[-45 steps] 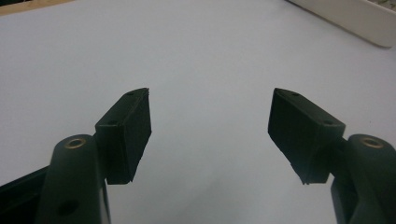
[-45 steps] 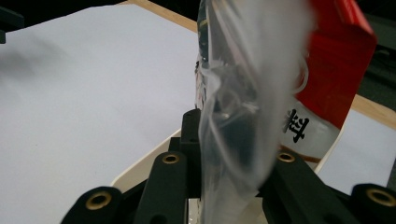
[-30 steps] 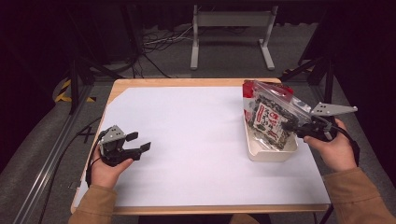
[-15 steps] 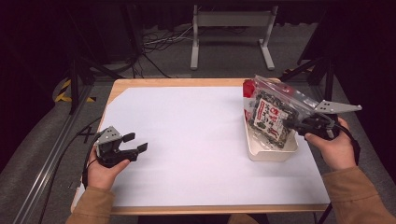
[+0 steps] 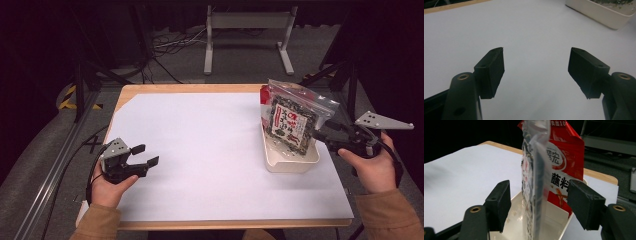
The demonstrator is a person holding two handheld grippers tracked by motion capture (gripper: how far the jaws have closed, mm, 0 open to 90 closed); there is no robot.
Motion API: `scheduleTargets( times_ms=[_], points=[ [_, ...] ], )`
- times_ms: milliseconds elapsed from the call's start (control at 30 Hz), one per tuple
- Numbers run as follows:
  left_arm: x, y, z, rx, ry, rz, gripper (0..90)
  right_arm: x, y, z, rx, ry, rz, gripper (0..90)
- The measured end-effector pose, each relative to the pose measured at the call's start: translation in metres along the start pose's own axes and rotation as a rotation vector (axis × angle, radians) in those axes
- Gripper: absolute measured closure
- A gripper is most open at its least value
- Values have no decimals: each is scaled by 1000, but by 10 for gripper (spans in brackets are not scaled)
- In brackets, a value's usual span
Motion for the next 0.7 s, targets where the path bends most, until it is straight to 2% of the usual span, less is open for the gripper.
scheduleTargets(
  times_ms=[300, 400, 600, 700],
  points=[
    [-5, 2, -8, -12, -24, 4, 294, 23, 7, -19, -27, -2, -62, 352],
    [-7, 2, -10, -15, -33, 12, 294, 30, 8, -21, -40, 12, -72, 352],
    [-12, 3, -14, -14, -51, 19, 292, 51, 12, -17, -63, 78, -117, 336],
    [-13, 2, -16, -14, -61, 37, 288, 62, 12, -10, -80, 124, -130, 327]
  ],
)
Point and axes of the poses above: each handheld gripper's, and its own axes: z roughly forward along the jaws, y roughly out of its top, x roughly to its left, the point moved 2 cm from there along z, roughly forward along the jaws, and after that the axes turned 11 degrees about -z, right-handed, at the moved point
